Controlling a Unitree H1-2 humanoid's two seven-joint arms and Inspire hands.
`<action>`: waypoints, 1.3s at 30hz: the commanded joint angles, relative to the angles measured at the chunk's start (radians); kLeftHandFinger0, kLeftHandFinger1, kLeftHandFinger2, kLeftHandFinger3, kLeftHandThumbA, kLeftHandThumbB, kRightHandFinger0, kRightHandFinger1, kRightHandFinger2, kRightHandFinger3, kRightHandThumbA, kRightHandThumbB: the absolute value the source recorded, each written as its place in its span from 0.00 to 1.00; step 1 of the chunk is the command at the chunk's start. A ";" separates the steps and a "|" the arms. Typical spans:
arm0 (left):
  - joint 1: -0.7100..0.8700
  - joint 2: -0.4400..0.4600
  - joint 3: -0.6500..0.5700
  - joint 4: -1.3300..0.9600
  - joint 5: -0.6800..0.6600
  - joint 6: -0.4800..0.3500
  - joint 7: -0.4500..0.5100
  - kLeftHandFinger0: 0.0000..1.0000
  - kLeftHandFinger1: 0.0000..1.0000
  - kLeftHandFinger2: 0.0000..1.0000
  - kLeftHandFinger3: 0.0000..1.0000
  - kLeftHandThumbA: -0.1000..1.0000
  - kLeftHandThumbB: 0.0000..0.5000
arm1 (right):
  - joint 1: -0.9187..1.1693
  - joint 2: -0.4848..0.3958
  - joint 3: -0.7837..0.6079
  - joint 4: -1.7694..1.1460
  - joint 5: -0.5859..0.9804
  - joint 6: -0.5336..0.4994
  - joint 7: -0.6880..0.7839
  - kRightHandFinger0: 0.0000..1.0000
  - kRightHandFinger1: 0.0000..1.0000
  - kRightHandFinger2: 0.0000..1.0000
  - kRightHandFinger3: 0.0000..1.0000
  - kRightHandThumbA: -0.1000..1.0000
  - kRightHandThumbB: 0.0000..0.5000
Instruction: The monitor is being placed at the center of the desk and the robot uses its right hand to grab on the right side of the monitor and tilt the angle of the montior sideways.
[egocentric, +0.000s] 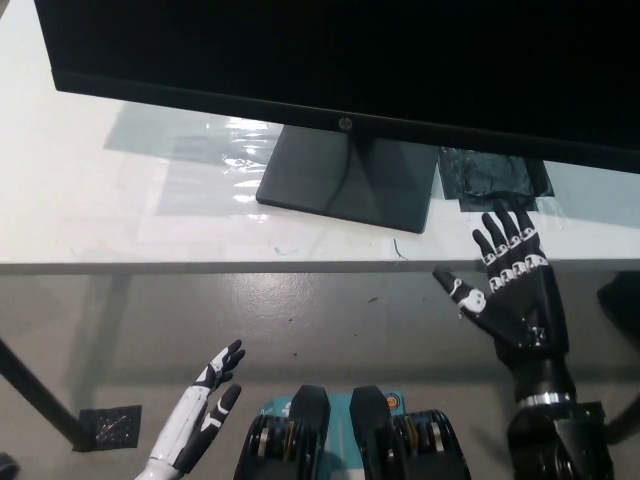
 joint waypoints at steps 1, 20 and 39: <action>-0.006 0.032 -0.006 -0.024 0.010 -0.063 0.040 1.00 1.00 1.00 1.00 1.00 0.76 | -0.172 0.103 -0.212 0.085 0.590 0.264 0.247 1.00 1.00 1.00 1.00 1.00 0.71; 0.012 0.029 -0.008 -0.033 0.005 -0.063 0.037 1.00 1.00 1.00 1.00 1.00 0.77 | -0.261 0.163 -0.385 0.266 0.596 0.393 0.309 1.00 1.00 1.00 1.00 1.00 0.70; 0.003 0.036 -0.019 -0.028 0.003 -0.063 0.049 1.00 1.00 1.00 1.00 1.00 0.75 | -0.426 0.154 -0.559 0.347 0.568 0.466 0.308 1.00 1.00 1.00 1.00 1.00 0.80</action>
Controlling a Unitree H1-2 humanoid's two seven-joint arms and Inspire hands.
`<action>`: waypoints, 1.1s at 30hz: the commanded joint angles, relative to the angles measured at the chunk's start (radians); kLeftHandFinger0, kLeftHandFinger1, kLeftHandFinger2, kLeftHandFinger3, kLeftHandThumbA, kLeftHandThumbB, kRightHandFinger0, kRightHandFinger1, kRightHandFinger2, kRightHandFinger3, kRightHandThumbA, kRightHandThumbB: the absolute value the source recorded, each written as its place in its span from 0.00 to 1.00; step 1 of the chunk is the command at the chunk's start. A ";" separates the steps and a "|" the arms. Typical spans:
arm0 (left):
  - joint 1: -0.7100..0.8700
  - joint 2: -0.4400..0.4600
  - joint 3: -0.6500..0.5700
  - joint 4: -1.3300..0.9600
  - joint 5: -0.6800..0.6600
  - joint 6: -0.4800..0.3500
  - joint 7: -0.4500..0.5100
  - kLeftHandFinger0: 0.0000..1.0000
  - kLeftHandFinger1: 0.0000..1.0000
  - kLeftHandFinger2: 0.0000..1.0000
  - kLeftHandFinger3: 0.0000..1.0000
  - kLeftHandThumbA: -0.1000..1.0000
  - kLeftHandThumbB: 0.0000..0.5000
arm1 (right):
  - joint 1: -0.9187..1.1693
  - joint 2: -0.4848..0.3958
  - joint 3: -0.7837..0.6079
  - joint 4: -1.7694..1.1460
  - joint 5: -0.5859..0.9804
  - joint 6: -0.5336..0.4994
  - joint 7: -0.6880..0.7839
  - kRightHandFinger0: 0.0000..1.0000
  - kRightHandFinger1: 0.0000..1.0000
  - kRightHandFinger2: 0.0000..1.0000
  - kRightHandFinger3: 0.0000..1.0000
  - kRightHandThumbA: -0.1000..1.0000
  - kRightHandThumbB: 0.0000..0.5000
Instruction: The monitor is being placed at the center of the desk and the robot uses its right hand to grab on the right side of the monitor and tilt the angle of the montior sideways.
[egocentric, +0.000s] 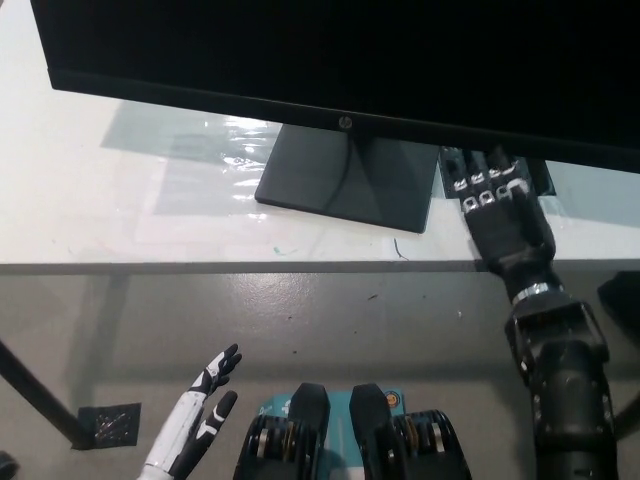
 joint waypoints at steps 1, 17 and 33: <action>-0.006 0.018 -0.005 -0.019 -0.001 -0.040 0.027 1.00 1.00 1.00 1.00 1.00 0.76 | -0.084 -0.008 -0.023 0.013 0.009 0.015 0.055 1.00 1.00 1.00 1.00 1.00 0.81; -0.005 0.018 -0.010 -0.016 -0.003 -0.040 0.029 1.00 1.00 1.00 1.00 1.00 0.75 | -0.156 -0.022 -0.064 0.170 -0.052 -0.022 0.061 1.00 1.00 1.00 1.00 1.00 0.77; -0.012 0.022 -0.014 -0.016 0.001 -0.040 0.037 1.00 1.00 1.00 1.00 1.00 0.72 | -0.230 -0.055 -0.110 0.419 -0.109 -0.089 0.166 1.00 1.00 1.00 1.00 1.00 0.78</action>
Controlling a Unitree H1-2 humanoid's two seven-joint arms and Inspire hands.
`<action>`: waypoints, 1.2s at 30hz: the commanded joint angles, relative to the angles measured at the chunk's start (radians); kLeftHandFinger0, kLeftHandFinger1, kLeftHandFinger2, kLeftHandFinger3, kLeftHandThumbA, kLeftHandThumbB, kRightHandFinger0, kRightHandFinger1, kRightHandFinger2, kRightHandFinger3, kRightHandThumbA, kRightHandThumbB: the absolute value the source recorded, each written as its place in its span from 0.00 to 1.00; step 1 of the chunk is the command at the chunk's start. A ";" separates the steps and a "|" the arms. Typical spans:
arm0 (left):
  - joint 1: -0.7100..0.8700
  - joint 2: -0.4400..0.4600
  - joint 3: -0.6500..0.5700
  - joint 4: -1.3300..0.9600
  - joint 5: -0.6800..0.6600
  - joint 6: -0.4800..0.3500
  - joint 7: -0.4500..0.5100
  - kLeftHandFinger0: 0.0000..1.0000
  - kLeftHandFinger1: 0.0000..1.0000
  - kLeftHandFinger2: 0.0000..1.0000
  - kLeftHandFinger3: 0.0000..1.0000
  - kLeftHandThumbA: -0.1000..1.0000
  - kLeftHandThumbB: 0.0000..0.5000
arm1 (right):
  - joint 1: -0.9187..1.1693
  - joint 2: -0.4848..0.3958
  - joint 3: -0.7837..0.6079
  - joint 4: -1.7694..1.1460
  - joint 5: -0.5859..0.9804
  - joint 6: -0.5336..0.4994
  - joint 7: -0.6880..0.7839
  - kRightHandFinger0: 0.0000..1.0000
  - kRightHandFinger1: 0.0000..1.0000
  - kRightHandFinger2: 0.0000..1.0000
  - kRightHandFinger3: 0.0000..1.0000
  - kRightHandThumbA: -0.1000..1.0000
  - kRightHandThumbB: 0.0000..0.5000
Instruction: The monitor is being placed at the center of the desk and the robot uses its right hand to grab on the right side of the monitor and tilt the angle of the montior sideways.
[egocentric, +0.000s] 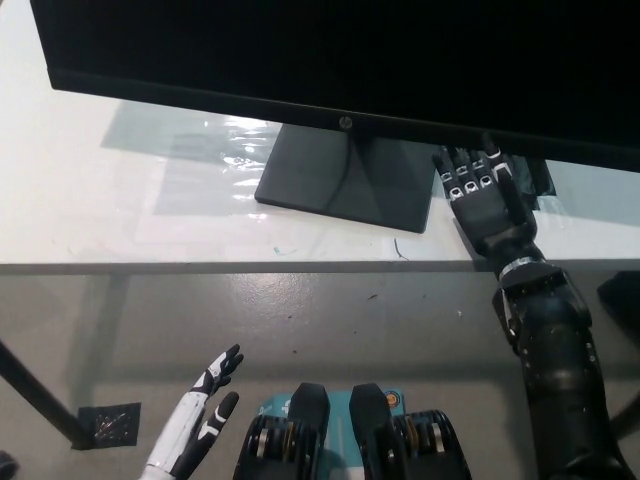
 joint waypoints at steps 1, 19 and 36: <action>-0.011 0.021 -0.006 -0.016 0.002 -0.039 0.035 1.00 1.00 1.00 1.00 1.00 0.73 | -0.068 -0.013 -0.020 0.034 -0.037 -0.052 0.050 1.00 1.00 1.00 1.00 1.00 0.77; -0.004 0.022 -0.009 -0.024 -0.009 -0.039 0.034 1.00 1.00 1.00 1.00 1.00 0.70 | -0.215 -0.067 -0.081 0.209 -0.093 -0.116 0.092 1.00 1.00 1.00 1.00 1.00 0.76; -0.004 0.023 -0.010 -0.022 0.001 -0.039 0.046 1.00 1.00 1.00 1.00 1.00 0.73 | -0.414 -0.120 -0.135 0.501 -0.149 -0.211 0.112 1.00 1.00 1.00 1.00 1.00 0.78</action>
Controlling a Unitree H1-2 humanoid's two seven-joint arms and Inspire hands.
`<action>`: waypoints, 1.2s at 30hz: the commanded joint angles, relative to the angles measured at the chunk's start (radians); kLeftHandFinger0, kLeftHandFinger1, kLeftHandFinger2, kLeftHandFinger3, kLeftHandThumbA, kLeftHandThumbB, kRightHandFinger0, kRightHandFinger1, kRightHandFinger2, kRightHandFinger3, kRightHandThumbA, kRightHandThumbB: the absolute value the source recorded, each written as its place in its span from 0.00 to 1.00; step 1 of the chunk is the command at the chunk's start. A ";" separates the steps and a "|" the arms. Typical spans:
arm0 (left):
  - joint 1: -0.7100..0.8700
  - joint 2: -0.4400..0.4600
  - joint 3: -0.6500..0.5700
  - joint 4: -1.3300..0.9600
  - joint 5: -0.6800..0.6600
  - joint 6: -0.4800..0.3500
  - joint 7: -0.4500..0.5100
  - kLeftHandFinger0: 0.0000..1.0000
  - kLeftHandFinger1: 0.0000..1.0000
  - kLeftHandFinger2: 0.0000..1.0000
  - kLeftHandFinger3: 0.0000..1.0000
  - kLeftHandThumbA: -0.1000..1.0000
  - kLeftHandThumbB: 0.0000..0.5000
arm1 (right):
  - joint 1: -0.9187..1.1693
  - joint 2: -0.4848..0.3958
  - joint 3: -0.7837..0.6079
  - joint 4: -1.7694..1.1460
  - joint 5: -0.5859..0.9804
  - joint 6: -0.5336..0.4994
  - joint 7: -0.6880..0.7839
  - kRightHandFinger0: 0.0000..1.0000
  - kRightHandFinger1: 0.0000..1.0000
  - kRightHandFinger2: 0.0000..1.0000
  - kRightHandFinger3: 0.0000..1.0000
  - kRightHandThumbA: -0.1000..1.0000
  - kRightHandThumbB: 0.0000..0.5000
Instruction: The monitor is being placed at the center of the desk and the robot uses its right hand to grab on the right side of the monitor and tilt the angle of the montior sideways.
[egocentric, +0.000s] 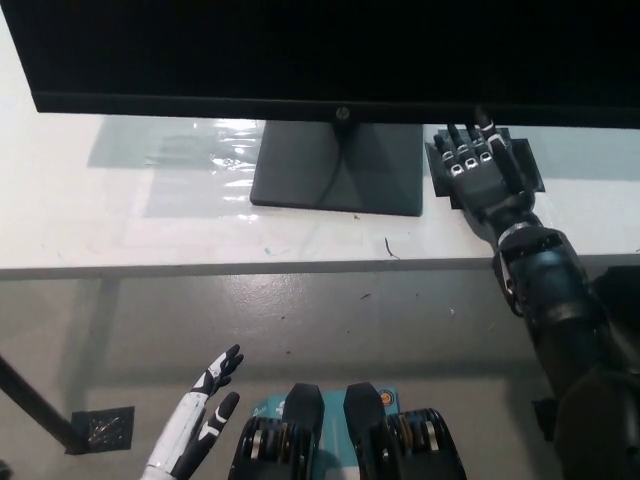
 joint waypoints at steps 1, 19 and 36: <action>-0.004 0.019 0.001 -0.023 0.002 -0.039 0.032 1.00 1.00 1.00 1.00 1.00 0.73 | -0.177 -0.024 -0.019 0.023 -0.025 -0.066 -0.015 1.00 1.00 1.00 1.00 1.00 0.77; -0.005 0.016 0.000 -0.023 -0.006 -0.039 0.021 1.00 1.00 1.00 1.00 1.00 0.73 | -0.235 -0.026 -0.030 0.026 -0.060 -0.087 0.004 1.00 1.00 1.00 1.00 1.00 0.75; 0.034 0.034 0.000 -0.048 -0.002 -0.039 0.026 1.00 1.00 1.00 1.00 1.00 0.69 | 0.642 0.152 0.274 -1.277 -0.115 0.158 0.039 1.00 1.00 1.00 1.00 1.00 0.84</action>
